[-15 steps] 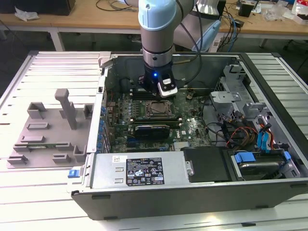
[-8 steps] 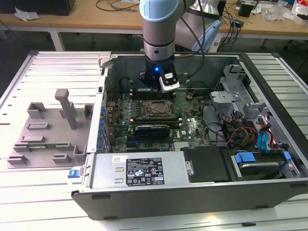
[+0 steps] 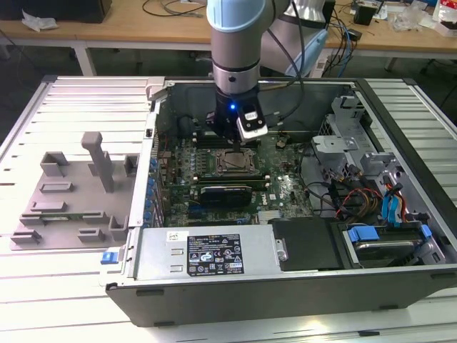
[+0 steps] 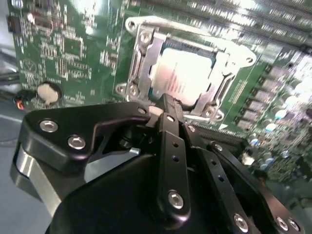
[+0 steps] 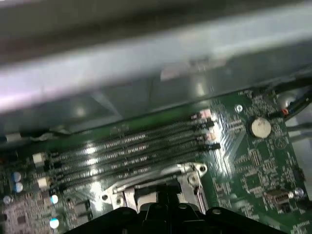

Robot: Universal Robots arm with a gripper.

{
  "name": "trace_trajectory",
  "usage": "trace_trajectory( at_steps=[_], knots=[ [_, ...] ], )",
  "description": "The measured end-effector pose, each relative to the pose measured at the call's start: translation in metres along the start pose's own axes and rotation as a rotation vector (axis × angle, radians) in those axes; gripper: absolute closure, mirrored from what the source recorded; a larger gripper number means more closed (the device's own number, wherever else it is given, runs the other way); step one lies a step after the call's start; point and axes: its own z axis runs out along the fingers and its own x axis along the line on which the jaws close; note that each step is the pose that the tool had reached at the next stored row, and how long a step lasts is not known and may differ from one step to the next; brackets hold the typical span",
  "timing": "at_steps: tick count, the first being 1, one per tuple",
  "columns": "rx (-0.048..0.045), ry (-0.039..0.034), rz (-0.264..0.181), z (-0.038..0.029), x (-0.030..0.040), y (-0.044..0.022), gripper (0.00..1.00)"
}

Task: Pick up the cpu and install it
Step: 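Install the first cpu locking lever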

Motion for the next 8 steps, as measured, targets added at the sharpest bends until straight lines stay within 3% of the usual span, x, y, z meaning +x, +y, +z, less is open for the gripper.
trace_trajectory(
  at_steps=[5, 7, 8],
  knots=[
    [0.0099, -0.0025, -0.001, -0.0019, -0.0047, -0.0211, 0.89],
    [0.0146, -0.0037, -0.002, -0.0029, -0.0051, -0.0223, 0.89],
    [0.0144, -0.0038, -0.002, -0.0089, -0.0056, -0.0216, 0.89]
  ],
)
